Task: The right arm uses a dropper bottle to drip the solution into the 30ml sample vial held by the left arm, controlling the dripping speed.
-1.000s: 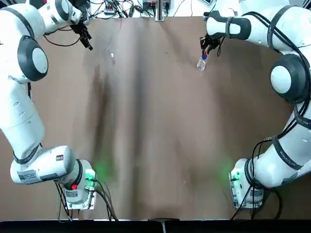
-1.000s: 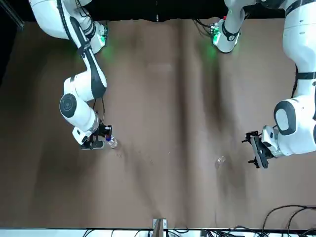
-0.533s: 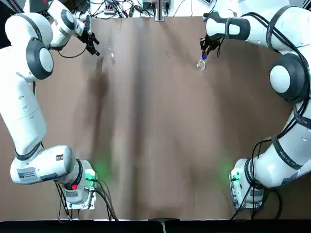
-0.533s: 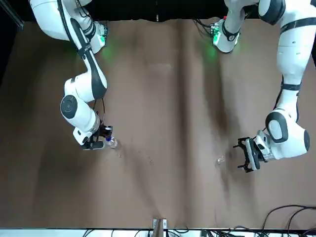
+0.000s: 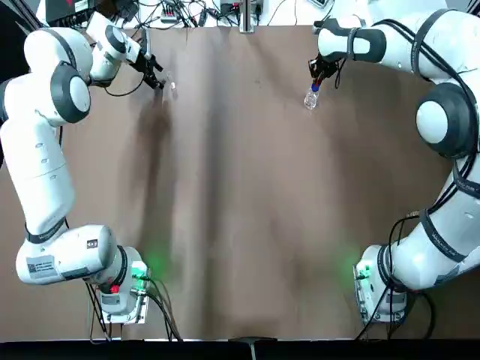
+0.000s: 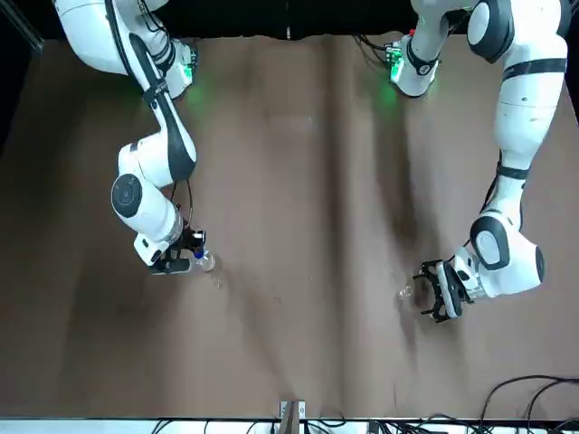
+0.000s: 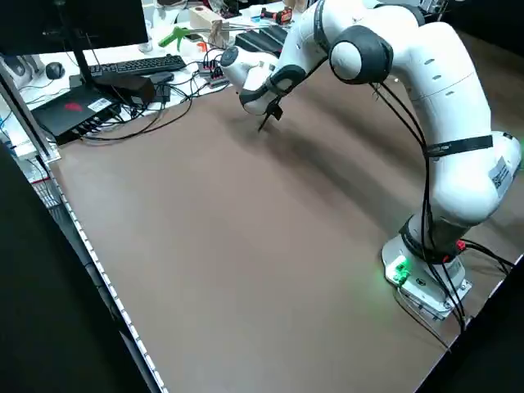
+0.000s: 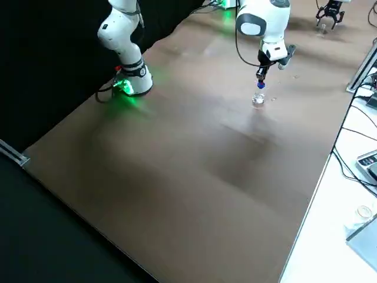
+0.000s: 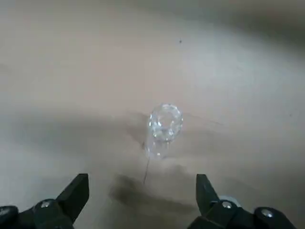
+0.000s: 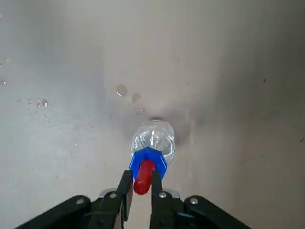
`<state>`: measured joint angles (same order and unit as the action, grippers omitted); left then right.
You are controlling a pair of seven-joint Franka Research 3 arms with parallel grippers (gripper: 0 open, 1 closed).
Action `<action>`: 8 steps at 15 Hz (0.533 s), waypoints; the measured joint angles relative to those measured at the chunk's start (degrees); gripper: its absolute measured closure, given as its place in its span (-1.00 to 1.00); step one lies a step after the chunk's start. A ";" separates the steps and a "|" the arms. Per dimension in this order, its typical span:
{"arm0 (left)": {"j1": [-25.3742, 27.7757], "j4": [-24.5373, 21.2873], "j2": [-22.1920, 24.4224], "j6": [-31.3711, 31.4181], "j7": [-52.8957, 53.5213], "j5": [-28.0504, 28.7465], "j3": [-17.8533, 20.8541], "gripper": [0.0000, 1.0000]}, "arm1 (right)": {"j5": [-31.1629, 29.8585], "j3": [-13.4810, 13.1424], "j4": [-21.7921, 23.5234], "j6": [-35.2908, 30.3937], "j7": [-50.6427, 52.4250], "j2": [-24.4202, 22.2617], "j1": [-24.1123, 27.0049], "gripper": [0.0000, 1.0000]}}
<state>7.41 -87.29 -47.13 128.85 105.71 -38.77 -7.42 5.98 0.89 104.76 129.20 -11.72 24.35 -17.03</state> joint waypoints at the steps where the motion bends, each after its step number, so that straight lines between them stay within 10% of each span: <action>1: -0.05 0.02 -0.30 0.09 1.67 -1.26 -0.06 -0.98 | -0.02 0.00 0.01 0.00 0.00 0.00 0.00 0.55; 8: -0.13 0.07 -1.80 0.10 8.35 -3.55 -1.80 -0.98 | -0.35 0.00 0.02 0.00 0.00 0.00 0.00 0.79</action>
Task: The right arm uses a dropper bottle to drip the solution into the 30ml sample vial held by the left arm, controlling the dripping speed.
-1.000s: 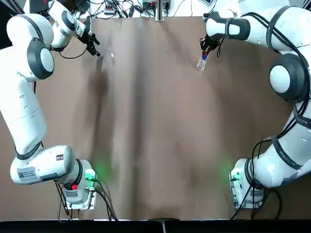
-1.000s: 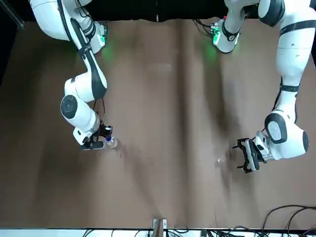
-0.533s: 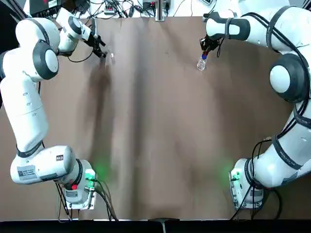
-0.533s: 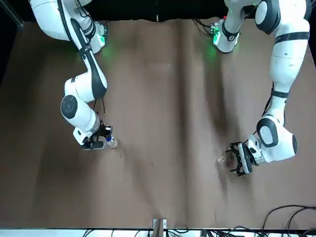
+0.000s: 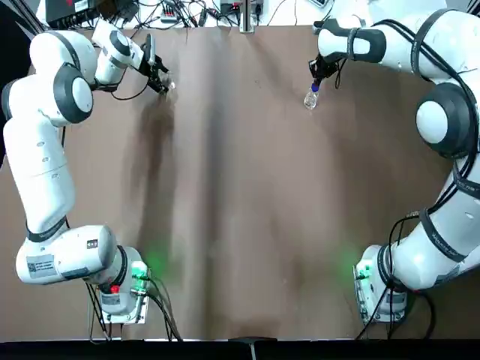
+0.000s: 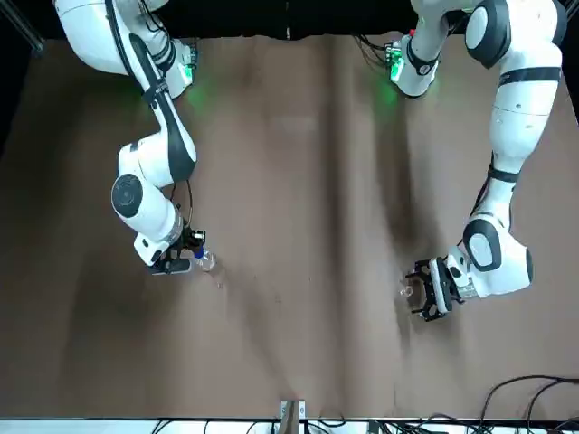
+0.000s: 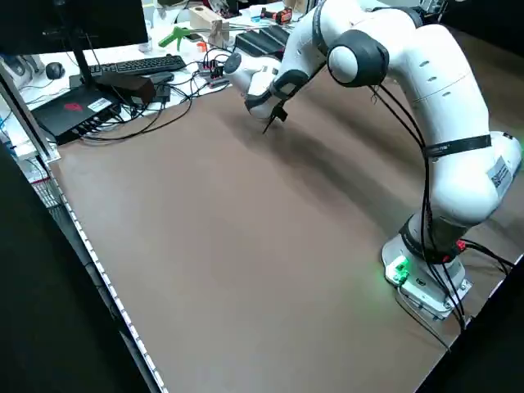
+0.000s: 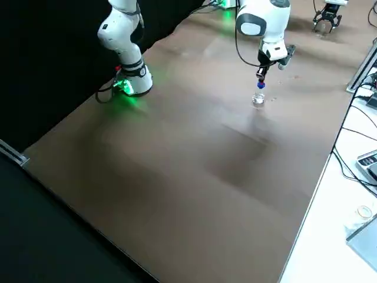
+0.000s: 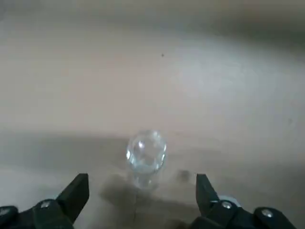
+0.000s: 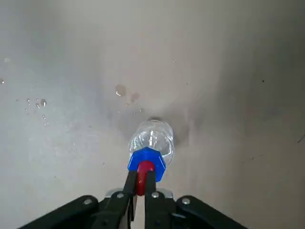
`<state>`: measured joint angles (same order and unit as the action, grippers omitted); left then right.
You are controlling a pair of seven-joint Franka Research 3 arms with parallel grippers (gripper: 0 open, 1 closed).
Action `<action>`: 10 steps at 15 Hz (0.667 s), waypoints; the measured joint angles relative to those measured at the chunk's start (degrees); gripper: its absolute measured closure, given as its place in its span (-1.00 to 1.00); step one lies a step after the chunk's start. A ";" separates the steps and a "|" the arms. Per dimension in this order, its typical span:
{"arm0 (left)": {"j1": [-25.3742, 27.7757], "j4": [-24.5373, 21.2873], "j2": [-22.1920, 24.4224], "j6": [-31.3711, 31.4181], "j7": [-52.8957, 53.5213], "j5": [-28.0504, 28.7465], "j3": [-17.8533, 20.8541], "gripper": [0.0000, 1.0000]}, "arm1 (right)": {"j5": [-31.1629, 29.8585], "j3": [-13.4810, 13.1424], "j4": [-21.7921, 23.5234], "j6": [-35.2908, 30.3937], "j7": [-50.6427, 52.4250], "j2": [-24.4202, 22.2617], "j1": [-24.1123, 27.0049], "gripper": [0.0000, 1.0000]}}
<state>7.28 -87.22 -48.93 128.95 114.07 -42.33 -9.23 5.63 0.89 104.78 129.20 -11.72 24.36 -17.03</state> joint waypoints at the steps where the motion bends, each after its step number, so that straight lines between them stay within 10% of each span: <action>1: -0.08 0.00 -0.12 0.00 0.01 0.00 -0.44 -0.97 | 0.00 0.00 0.00 0.00 0.00 0.00 0.00 0.84; 10: -0.18 0.13 -0.28 0.00 1.57 0.00 -0.85 -0.53 | -0.01 0.00 0.03 -0.01 0.00 0.00 0.00 0.92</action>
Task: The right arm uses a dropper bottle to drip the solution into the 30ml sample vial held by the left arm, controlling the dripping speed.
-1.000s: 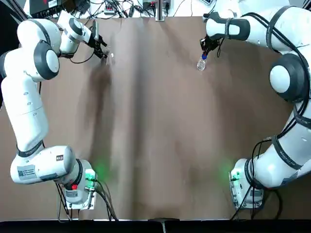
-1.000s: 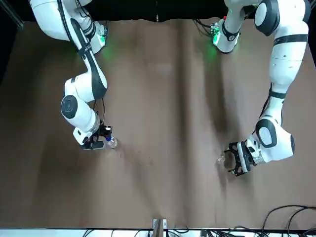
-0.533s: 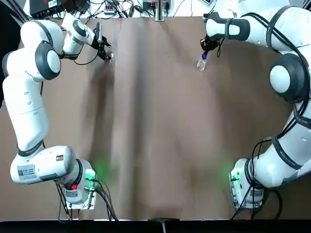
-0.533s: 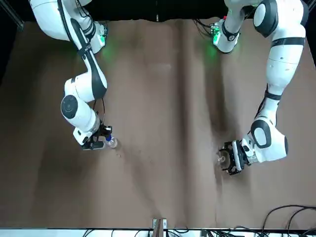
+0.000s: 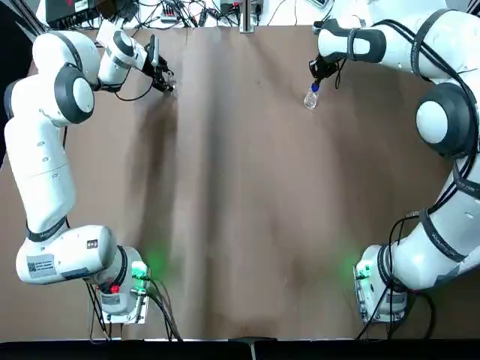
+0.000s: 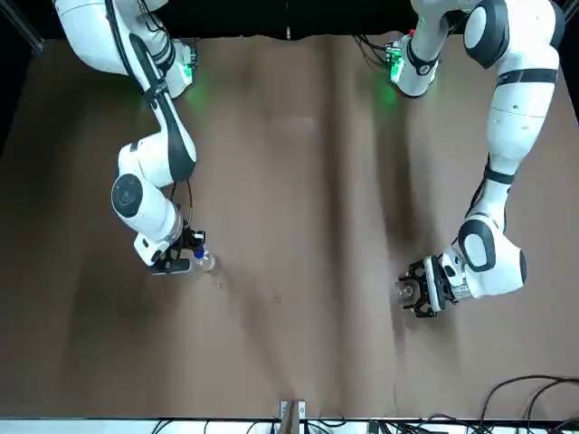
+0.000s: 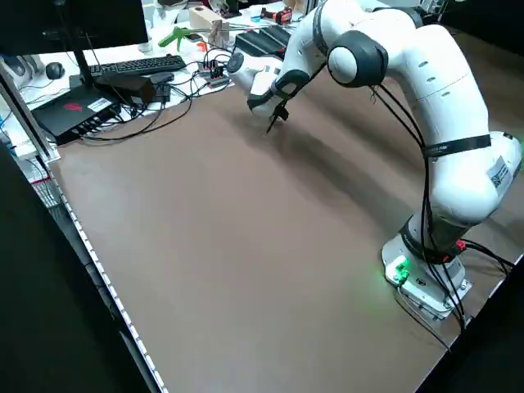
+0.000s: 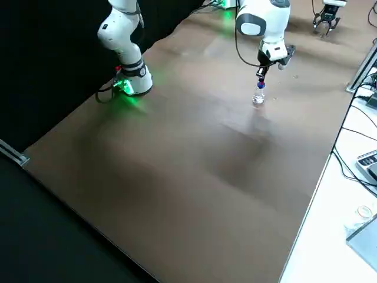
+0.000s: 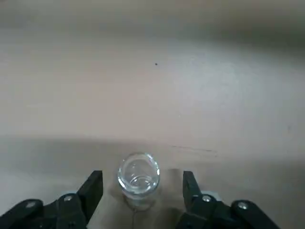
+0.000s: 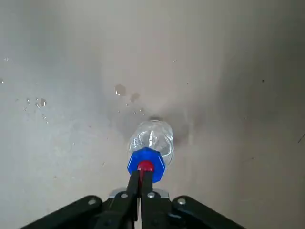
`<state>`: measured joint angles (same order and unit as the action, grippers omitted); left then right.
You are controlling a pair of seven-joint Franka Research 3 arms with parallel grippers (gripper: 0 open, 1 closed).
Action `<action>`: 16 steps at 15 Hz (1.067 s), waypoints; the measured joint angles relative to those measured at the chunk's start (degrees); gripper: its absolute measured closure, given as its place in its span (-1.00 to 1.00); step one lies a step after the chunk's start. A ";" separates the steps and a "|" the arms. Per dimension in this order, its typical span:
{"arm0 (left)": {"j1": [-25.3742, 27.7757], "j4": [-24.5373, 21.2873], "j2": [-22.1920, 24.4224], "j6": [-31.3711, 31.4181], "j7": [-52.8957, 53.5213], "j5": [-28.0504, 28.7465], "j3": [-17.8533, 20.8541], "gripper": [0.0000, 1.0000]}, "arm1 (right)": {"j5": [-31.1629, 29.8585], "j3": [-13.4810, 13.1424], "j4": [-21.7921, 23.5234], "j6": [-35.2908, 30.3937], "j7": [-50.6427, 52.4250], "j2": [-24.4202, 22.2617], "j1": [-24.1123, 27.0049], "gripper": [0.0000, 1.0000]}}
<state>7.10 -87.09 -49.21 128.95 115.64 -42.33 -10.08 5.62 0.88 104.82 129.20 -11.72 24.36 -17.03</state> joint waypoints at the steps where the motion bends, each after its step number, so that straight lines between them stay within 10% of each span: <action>1: 0.00 0.00 0.00 0.00 0.19 0.00 0.00 -0.52 | 0.00 0.00 0.00 -0.01 0.00 0.00 0.00 0.92; 7: 0.02 0.04 0.00 0.00 0.68 0.00 0.00 0.04 | 0.00 -0.05 0.00 -0.03 0.00 0.00 0.00 0.70; 16: 0.03 0.05 0.00 0.00 0.69 -0.62 0.00 0.18 | 0.00 -0.11 0.00 -0.13 0.00 0.00 0.00 0.76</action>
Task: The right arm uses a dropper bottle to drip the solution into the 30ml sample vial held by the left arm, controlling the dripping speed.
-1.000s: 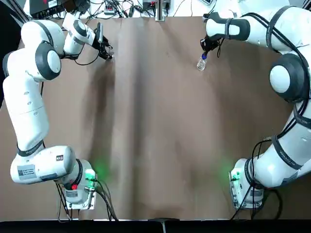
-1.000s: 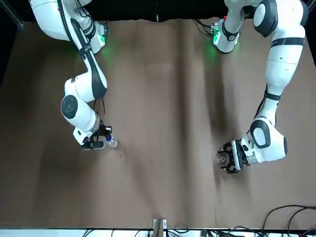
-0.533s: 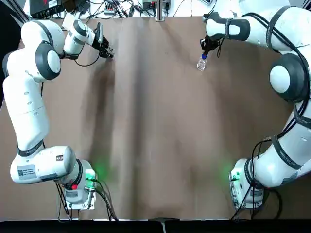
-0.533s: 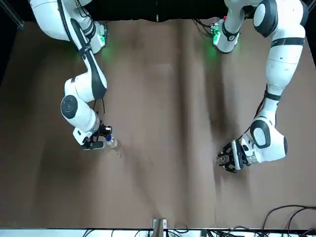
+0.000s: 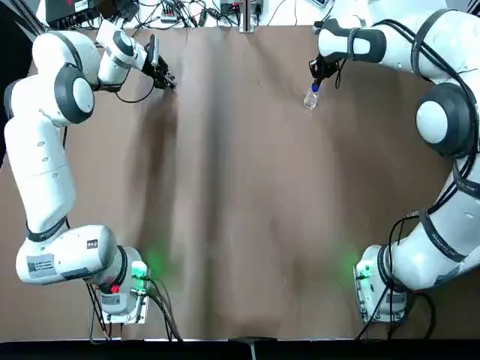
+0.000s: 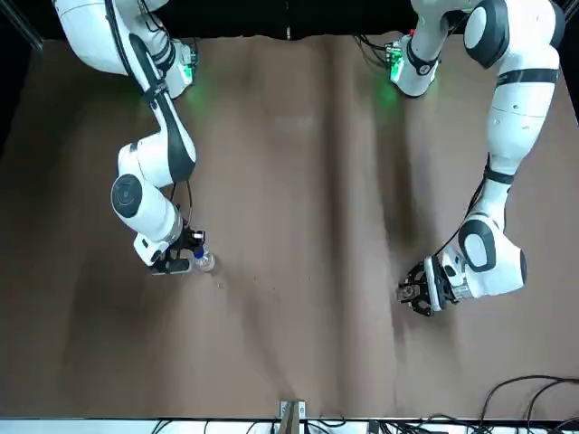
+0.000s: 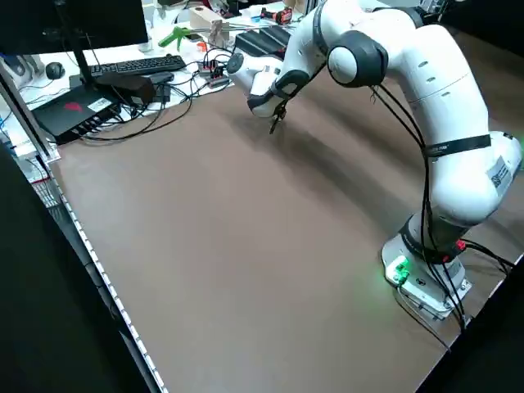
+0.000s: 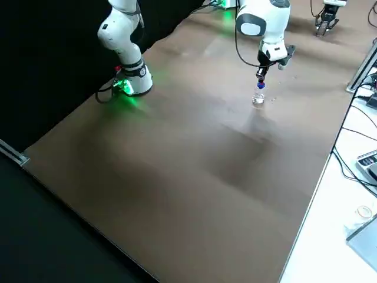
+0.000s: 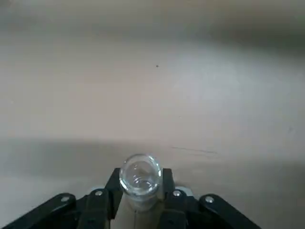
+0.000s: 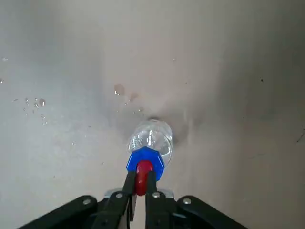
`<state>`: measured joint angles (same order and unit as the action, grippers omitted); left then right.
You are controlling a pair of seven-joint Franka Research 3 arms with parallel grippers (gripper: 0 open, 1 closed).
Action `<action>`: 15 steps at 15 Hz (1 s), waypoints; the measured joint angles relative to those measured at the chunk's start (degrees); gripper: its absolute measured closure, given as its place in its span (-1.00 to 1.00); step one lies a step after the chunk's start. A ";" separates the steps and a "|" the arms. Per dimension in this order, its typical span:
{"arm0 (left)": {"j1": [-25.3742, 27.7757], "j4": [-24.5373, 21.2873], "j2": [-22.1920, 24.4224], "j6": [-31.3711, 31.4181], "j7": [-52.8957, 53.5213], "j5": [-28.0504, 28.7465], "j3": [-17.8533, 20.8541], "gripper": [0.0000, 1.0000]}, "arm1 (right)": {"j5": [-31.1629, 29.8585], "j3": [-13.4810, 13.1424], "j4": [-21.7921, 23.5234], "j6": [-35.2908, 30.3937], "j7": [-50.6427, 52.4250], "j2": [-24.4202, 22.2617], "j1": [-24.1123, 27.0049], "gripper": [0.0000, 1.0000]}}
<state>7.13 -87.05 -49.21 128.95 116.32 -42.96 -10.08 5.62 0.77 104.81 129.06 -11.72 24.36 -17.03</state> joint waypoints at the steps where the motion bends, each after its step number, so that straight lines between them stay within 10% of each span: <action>1: 0.00 0.00 0.00 0.00 0.00 -0.06 0.00 0.18 | 0.00 -0.01 -0.01 -0.12 0.00 0.00 0.00 0.75; 15: 0.00 0.00 0.00 0.00 0.41 -0.09 -0.03 0.37 | 0.00 -0.45 -0.86 -5.83 0.00 -3.35 0.01 0.74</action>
<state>7.13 -87.04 -49.21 128.95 116.73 -43.05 -10.11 5.62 0.32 103.96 123.23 -11.72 21.01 -17.03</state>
